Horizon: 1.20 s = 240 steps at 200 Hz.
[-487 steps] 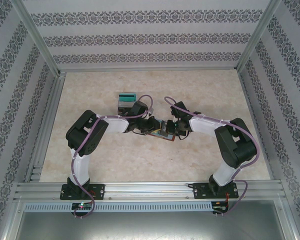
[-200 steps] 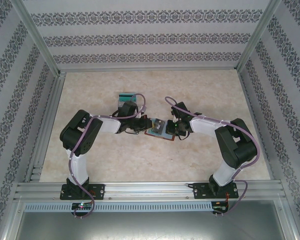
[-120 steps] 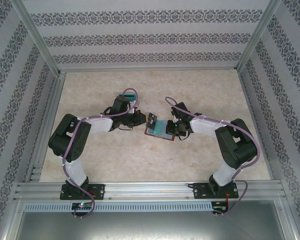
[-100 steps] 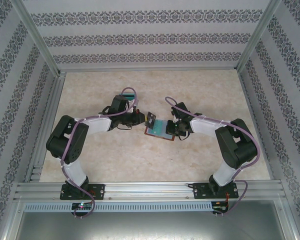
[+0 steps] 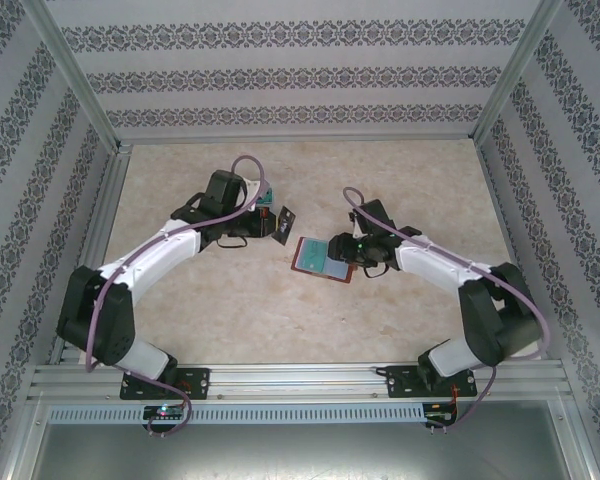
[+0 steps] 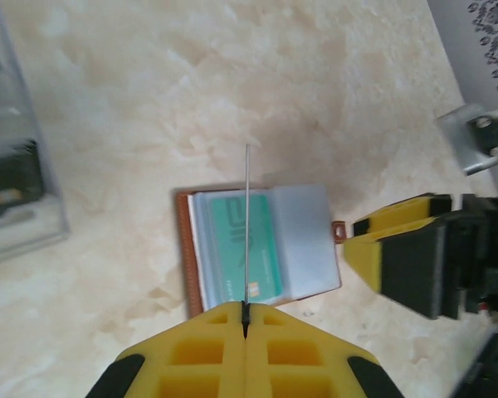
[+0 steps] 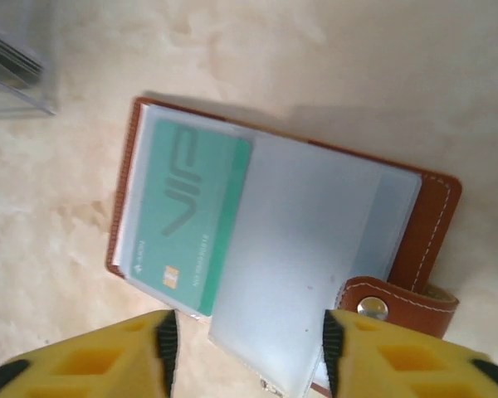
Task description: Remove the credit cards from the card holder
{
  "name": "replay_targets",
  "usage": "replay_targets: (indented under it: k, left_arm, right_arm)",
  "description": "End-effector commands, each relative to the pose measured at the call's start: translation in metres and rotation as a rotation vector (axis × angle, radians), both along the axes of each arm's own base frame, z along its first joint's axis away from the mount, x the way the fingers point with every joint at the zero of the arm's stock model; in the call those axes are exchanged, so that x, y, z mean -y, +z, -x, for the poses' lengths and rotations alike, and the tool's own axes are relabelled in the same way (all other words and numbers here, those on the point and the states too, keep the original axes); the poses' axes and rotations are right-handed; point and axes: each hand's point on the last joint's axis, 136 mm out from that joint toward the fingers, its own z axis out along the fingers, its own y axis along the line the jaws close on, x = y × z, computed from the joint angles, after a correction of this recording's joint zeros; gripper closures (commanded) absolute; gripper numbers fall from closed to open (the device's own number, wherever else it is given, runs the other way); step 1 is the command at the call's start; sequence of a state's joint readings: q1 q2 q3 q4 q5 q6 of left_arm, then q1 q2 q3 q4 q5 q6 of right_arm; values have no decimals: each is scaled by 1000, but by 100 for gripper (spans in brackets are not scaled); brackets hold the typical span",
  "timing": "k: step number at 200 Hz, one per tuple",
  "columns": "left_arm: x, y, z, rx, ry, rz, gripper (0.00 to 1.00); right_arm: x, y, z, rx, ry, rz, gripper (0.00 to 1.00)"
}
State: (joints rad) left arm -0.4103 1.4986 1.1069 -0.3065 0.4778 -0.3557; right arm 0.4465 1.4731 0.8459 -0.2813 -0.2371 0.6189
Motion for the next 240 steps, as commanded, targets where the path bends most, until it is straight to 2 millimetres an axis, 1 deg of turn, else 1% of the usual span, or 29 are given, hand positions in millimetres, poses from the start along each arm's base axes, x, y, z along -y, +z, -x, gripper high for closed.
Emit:
replay_targets:
  k: [1,10,15,18,22,25,34,60,87,103,126,167,190,214,240]
  left_arm:
    - [-30,-2,6,72,-25,-203,97]
    - [-34,3,4,120,-36,-232,96]
    - [-36,5,4,144,-44,-254,96]
    - [-38,6,4,156,-51,-268,96]
    - [-39,8,4,175,-62,-286,96]
    - [-41,9,4,187,-70,-299,96]
    - [-43,14,5,230,-104,-334,96]
    - [-42,21,14,383,-291,-434,96]
    - [-54,18,13,484,-410,-595,99]
    - [-55,13,14,530,-511,-663,100]
    - [-56,8,7,586,-597,-748,100]
    - [-65,-12,-12,652,-702,-916,100]
    - [-62,-22,-19,662,-734,-935,100]
    - [-57,-27,-26,657,-754,-927,100]
    - [-59,-38,-33,644,-778,-959,100]
  right_arm:
    - [4,21,-1,39,-6,-17,37]
    - [4,29,-1,57,-9,-27,32]
    - [4,32,-1,65,-12,-32,26]
    - [5,35,-1,71,-13,-34,20]
    - [5,38,-2,79,-15,-39,5]
    - [5,40,-2,85,-16,-41,2]
    - [6,44,-1,96,-19,-47,2]
    - [7,55,0,125,-27,-67,2]
    - [9,62,3,141,-37,-79,2]
    - [11,64,5,148,-44,-79,2]
    - [14,65,8,153,-48,-77,2]
    - [18,66,13,153,-59,-76,2]
    - [20,64,15,149,-66,-74,2]
    - [21,63,17,144,-67,-69,2]
    - [23,61,17,140,-71,-65,2]
